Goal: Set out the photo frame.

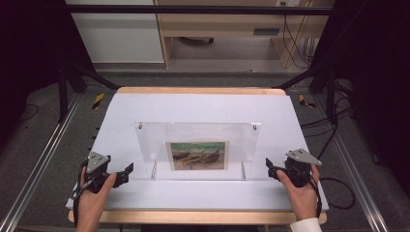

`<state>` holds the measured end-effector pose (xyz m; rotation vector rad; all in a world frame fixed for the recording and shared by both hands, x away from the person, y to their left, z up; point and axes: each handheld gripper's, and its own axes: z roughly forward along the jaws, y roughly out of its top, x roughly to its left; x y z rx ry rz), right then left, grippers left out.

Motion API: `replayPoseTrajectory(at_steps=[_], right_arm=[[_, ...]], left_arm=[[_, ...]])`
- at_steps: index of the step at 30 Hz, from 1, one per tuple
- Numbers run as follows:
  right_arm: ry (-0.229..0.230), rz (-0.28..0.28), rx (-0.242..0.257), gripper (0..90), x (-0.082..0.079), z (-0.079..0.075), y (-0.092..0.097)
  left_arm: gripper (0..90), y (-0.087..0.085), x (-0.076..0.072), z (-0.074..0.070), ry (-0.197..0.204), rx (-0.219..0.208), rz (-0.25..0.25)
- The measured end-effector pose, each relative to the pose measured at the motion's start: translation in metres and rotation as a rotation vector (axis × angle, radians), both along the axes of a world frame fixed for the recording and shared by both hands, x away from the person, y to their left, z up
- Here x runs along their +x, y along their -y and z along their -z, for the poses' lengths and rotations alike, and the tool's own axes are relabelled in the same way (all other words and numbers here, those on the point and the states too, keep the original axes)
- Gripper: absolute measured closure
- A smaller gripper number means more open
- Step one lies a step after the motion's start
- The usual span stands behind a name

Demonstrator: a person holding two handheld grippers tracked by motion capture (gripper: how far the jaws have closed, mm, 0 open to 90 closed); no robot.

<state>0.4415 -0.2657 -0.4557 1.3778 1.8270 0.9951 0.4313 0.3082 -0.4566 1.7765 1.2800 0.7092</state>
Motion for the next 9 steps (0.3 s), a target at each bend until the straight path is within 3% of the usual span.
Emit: replayPoseTrajectory(at_steps=[4,9], right_arm=[[-0.065,0.011,0.004,14.5,0.0069,0.0090,0.0053],[-0.057,-0.002,0.006,15.9,-0.0013,0.0077,0.0043]], left_arm=[[8.1,-0.0079,0.0023,0.0012,0.006,-0.011,-0.031],[8.2,-0.0074,0.0014,0.0023,0.006,0.012,-0.034]])
